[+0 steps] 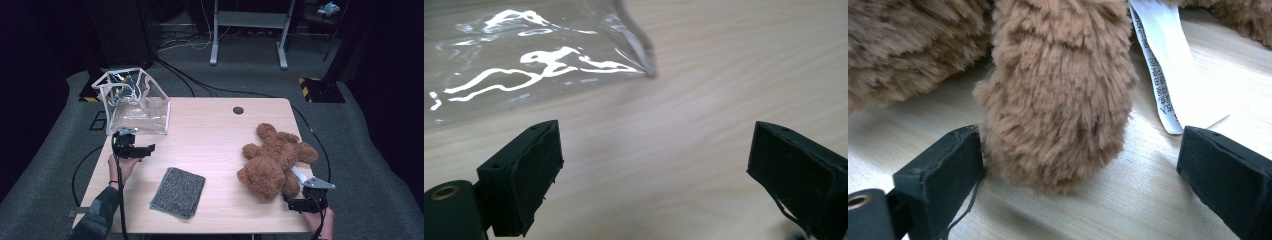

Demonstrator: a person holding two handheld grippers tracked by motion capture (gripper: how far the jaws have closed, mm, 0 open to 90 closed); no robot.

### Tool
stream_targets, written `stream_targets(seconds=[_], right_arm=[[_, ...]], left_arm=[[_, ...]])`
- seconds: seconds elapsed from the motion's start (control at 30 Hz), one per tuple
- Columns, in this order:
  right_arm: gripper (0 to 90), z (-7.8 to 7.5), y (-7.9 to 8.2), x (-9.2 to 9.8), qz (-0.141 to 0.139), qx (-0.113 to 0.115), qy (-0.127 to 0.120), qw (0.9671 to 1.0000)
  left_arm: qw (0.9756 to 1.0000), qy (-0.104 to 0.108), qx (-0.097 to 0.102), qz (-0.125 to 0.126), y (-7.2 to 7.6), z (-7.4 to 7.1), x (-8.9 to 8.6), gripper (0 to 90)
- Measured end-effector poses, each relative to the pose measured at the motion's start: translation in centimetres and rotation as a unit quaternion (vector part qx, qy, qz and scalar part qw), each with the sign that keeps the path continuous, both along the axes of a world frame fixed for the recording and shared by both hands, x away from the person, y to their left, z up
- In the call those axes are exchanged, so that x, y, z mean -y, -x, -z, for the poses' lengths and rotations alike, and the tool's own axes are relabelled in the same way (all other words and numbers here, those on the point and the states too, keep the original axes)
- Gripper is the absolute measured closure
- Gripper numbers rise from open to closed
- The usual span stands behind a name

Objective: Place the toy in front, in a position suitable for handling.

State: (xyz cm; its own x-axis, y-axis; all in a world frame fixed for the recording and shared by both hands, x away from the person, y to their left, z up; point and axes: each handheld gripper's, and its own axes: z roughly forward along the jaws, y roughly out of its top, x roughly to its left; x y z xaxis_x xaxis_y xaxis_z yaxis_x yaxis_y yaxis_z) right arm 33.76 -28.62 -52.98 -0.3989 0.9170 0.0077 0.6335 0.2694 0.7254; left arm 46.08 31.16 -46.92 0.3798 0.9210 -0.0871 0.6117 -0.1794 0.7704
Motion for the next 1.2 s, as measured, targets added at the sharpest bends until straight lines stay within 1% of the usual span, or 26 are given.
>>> stream_targets(seconds=[0.07, 0.1, 0.23, 0.27, 0.3, 0.4, 0.43, 0.47, 0.53, 0.57, 0.6, 0.63, 0.67, 0.7, 0.73, 0.77, 0.83, 0.9, 0.93, 0.97, 1.03, 1.07, 1.1, 1.13, 1.17, 1.2], right_arm=[[4.0, 0.0, 0.0, 0.0, -0.001, 0.000, 0.001, 1.0000], [4.0, 0.0, 0.0, 0.0, -0.001, 0.000, 0.001, 1.0000], [4.1, 0.0, 0.0, 0.0, -0.001, 0.000, 0.001, 1.0000], [4.1, 0.0, 0.0, 0.0, -0.001, 0.001, 0.001, 1.0000], [4.1, 0.0, 0.0, 0.0, -0.001, 0.001, 0.001, 1.0000], [4.1, 0.0, 0.0, 0.0, -0.001, 0.001, 0.001, 1.0000], [4.1, 0.0, 0.0, 0.0, -0.001, 0.001, 0.001, 1.0000], [4.1, 0.0, 0.0, 0.0, -0.001, 0.001, 0.001, 1.0000], [4.1, 0.0, 0.0, 0.0, -0.001, 0.001, 0.001, 1.0000], [4.1, 0.0, 0.0, 0.0, -0.001, 0.001, 0.001, 1.0000], [4.0, 0.0, 0.0, 0.0, -0.001, 0.001, 0.001, 1.0000], [4.1, 0.0, 0.0, 0.0, -0.001, 0.001, 0.001, 1.0000], [4.1, 0.0, 0.0, 0.0, -0.001, 0.001, 0.001, 1.0000], [4.1, 0.0, 0.0, 0.0, -0.001, 0.001, 0.001, 1.0000], [4.1, 0.0, 0.0, 0.0, -0.001, 0.001, 0.001, 1.0000], [4.1, 0.0, 0.0, 0.0, -0.001, 0.001, 0.001, 1.0000], [4.1, 0.0, 0.0, 0.0, -0.001, 0.001, 0.001, 1.0000], [4.1, 0.0, 0.0, 0.0, -0.001, 0.001, 0.001, 1.0000], [4.1, 0.0, 0.0, 0.0, -0.001, 0.001, 0.001, 1.0000], [4.1, 0.0, 0.0, 0.0, -0.001, 0.000, 0.001, 1.0000], [4.1, 0.0, 0.0, 0.0, -0.001, 0.001, 0.001, 1.0000], [4.1, 0.0, 0.0, 0.0, -0.001, 0.001, 0.001, 1.0000], [4.1, 0.0, 0.0, 0.0, -0.001, 0.001, 0.001, 1.0000], [4.1, 0.0, 0.0, 0.0, -0.001, 0.000, 0.001, 1.0000], [4.1, 0.0, 0.0, 0.0, -0.001, 0.001, 0.001, 1.0000], [4.1, 0.0, 0.0, 0.0, -0.001, 0.001, 0.001, 1.0000]], left_arm=[[0.9997, -0.006, -0.001, 0.026, 1.7, 0.2, 1.5, 6.8], [0.9997, -0.006, -0.001, 0.026, 1.7, 0.2, 1.5, 6.8], [0.9982, -0.001, -0.013, 0.059, 4.0, 0.7, 3.7, 6.3], [0.9981, -0.003, -0.012, 0.061, 4.4, 0.7, 4.0, 6.8], [0.9975, -0.011, -0.009, 0.070, 5.0, 0.9, 4.7, 6.8], [0.9958, -0.015, -0.013, 0.089, 6.1, 1.1, 5.9, 7.4], [0.9944, -0.017, -0.016, 0.103, 6.8, 1.4, 6.6, 7.6], [0.9944, -0.017, -0.016, 0.103, 6.8, 1.4, 6.6, 7.6], [0.9927, -0.026, -0.019, 0.116, 7.5, 1.8, 7.7, 7.6], [0.9927, -0.027, -0.018, 0.116, 7.8, 2.0, 7.9, 7.6], [0.9928, -0.018, -0.019, 0.117, 8.0, 2.1, 8.1, 7.7], [0.9918, -0.005, -0.026, 0.125, 8.4, 2.1, 8.2, 7.9], [0.9911, -0.013, -0.023, 0.130, 8.9, 2.0, 8.6, 8.0], [0.9896, -0.028, -0.017, 0.140, 9.4, 1.9, 9.0, 8.6], [0.9896, -0.028, -0.017, 0.140, 9.4, 1.9, 9.0, 9.4], [0.9890, -0.039, -0.021, 0.141, 9.4, 2.2, 9.2, 9.8], [0.9890, -0.038, -0.023, 0.141, 9.4, 2.5, 9.3, 10.4], [0.9887, -0.046, -0.034, 0.139, 9.3, 3.3, 9.4, 16.4], [0.9887, -0.046, -0.034, 0.139, 9.3, 3.3, 9.4, 20.4], [0.9881, -0.051, -0.041, 0.139, 9.2, 3.7, 9.4, 20.4], [0.9875, -0.055, -0.046, 0.141, 9.2, 4.3, 9.5, 30.7], [0.9885, -0.053, -0.042, 0.135, 9.3, 4.6, 9.5, 31.2], [0.9885, -0.053, -0.042, 0.135, 9.3, 4.6, 9.5, 33.7], [0.9889, -0.058, -0.039, 0.131, 9.4, 4.6, 9.5, 33.7], [0.9890, -0.063, -0.037, 0.129, 9.5, 4.6, 9.5, 37.7], [0.9897, -0.059, -0.036, 0.125, 9.5, 4.6, 9.5, 40.5]])
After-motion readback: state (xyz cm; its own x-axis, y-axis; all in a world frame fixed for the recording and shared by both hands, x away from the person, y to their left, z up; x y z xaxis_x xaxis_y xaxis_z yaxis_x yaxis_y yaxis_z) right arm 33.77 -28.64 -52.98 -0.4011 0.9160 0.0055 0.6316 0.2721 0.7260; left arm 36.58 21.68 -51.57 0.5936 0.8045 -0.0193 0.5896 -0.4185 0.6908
